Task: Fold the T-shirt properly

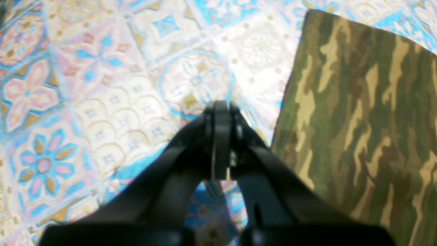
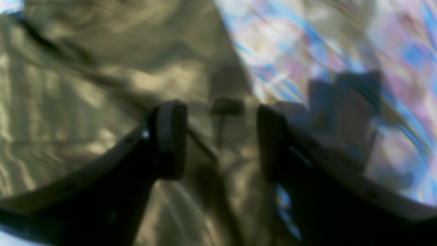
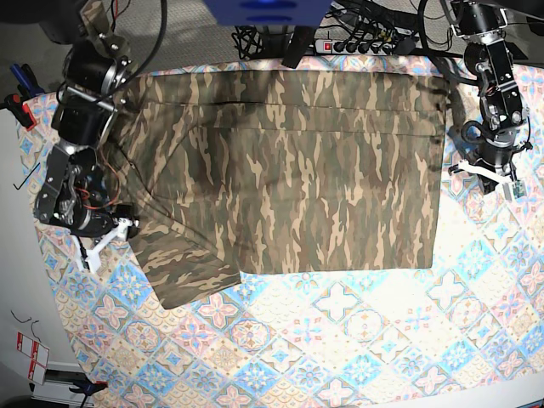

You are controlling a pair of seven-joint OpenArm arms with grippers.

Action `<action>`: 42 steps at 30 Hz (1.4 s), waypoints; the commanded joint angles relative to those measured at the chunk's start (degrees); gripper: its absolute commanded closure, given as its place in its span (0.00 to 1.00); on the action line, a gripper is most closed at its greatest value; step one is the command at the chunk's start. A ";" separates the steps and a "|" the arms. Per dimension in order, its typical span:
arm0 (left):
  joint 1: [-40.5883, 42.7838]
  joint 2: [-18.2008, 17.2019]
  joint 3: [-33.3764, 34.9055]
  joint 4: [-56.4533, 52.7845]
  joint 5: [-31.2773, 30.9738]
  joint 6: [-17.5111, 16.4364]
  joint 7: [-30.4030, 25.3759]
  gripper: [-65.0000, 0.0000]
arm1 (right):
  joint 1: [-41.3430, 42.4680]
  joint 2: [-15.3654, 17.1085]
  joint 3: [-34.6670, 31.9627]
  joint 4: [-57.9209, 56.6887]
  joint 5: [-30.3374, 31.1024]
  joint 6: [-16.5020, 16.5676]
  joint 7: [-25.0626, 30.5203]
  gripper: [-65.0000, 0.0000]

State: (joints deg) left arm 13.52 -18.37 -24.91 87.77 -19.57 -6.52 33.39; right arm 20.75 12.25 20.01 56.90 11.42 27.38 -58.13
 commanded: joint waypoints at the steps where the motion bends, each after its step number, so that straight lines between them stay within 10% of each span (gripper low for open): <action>1: -0.29 -1.01 -0.37 0.98 -0.08 0.15 -1.25 1.00 | 2.15 1.24 -0.01 -1.30 0.14 0.01 1.47 0.51; 42: 0.42 -1.19 -0.63 0.98 -0.16 0.15 -1.52 1.00 | 8.30 6.87 -7.57 -21.61 0.05 -0.08 11.84 0.51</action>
State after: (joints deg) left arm 14.31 -18.59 -25.10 87.77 -19.57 -6.28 33.19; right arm 27.79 18.57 12.62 34.83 10.92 26.92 -46.06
